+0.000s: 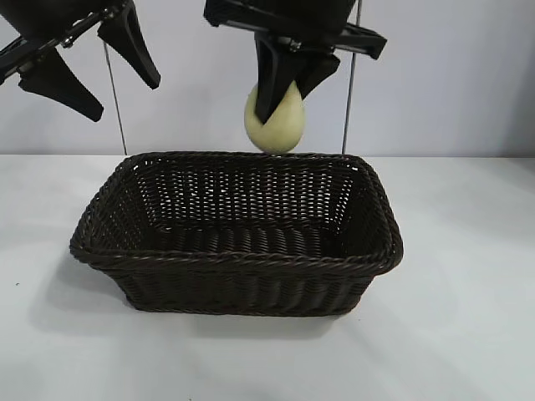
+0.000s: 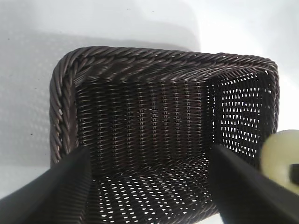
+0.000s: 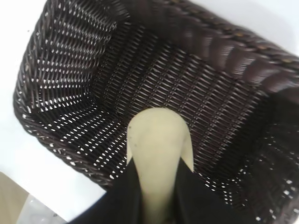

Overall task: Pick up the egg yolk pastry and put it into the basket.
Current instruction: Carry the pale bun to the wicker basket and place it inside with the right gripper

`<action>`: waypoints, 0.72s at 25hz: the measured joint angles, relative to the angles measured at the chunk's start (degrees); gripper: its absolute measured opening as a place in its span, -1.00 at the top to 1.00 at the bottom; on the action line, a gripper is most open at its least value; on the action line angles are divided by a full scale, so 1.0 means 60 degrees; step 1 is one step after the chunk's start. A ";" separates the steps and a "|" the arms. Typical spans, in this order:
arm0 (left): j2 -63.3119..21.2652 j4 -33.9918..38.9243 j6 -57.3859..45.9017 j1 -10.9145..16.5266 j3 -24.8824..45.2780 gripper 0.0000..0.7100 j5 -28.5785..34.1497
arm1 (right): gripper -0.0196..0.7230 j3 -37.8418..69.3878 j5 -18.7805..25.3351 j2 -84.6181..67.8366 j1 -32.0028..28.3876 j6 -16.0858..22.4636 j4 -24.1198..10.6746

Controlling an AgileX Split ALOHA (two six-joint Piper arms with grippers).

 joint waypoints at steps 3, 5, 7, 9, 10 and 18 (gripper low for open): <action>0.0000 0.0000 0.0000 0.0000 0.0000 -0.45 0.0064 | 0.19 0.0000 -0.0001 0.0096 0.0019 0.0000 0.0009; 0.0000 0.0000 0.0000 0.0000 0.0000 -0.45 0.0100 | -0.04 0.0000 -0.0017 0.0076 0.0019 0.0000 0.0009; 0.0000 0.0000 0.0000 0.0000 0.0000 -0.45 0.0124 | -0.24 -0.0019 -0.0028 0.0013 0.0019 0.0000 -0.0001; 0.0000 0.0000 0.0000 0.0000 0.0000 -0.45 0.0124 | -0.34 -0.0031 -0.0028 -0.0105 0.0019 -0.0059 -0.0033; 0.0000 0.0000 0.0000 0.0000 0.0000 -0.45 0.0124 | -0.36 -0.0063 -0.0028 -0.0189 0.0008 -0.0059 -0.0033; 0.0000 0.0000 0.0000 0.0000 0.0000 -0.45 0.0124 | -0.39 -0.0141 0.0361 -0.1116 -0.1287 -0.0537 0.0558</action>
